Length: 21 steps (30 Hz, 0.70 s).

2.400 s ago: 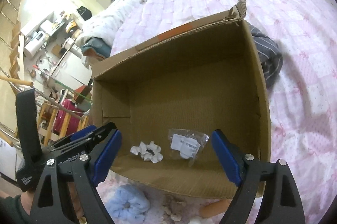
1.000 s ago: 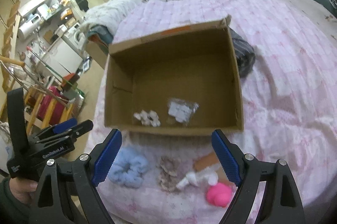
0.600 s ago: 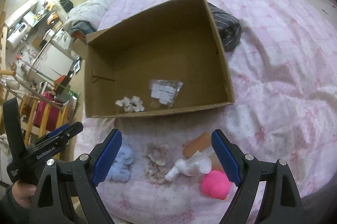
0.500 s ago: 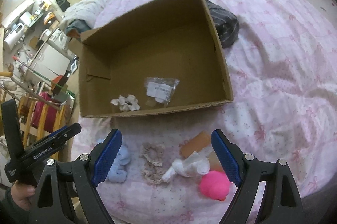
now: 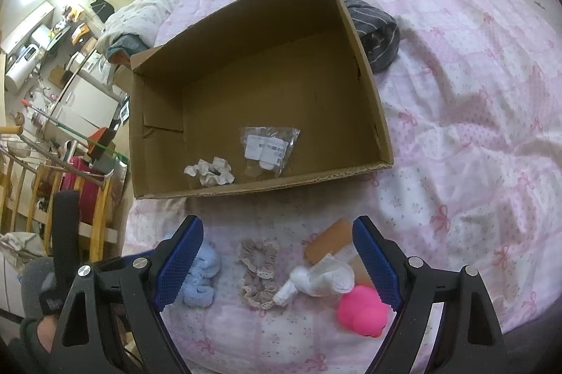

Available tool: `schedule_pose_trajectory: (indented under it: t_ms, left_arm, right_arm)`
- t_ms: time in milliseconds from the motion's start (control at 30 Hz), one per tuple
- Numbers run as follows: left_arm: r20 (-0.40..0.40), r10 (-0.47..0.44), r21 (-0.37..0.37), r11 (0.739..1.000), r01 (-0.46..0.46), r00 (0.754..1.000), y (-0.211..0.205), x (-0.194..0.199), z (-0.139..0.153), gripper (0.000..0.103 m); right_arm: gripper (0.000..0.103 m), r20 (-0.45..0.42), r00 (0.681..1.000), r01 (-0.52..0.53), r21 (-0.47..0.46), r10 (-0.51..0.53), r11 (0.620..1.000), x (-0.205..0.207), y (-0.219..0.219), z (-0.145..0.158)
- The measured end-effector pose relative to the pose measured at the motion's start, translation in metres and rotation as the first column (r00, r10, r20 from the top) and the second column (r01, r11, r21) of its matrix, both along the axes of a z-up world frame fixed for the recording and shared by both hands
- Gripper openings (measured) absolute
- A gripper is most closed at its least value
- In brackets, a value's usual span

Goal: Organize soft objects
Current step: 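Grasp the light-blue fluffy scrunchie with the left tool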

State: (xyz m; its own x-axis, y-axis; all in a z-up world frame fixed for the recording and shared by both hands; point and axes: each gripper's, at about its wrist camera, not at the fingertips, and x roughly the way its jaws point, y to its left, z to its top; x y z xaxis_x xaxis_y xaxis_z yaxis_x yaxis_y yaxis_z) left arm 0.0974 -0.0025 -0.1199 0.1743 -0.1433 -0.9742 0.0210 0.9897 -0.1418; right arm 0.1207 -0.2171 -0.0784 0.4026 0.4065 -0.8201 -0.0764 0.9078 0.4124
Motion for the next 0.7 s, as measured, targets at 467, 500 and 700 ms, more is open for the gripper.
schedule_pose_trajectory:
  t_ms: [467, 500, 700]
  left_arm:
    - [-0.063, -0.06, 0.163, 0.984, 0.07, 0.996, -0.017, -0.005, -0.037, 0.066]
    - [-0.062, -0.069, 0.163, 0.984, 0.078, 0.996, -0.019, -0.005, -0.038, 0.057]
    - [-0.055, -0.079, 0.148, 0.985, 0.087, 0.995, -0.029, -0.009, -0.037, 0.03]
  right_arm:
    - [0.092, 0.003, 1.0, -0.014, -0.014, 0.014, 1.0, 0.0, 0.004, 0.0]
    - [0.092, 0.004, 1.0, -0.015, -0.013, 0.015, 1.0, 0.0, 0.004, 0.0]
    - [0.092, 0.013, 1.0, -0.009, -0.009, 0.01, 1.0, -0.002, 0.002, 0.002]
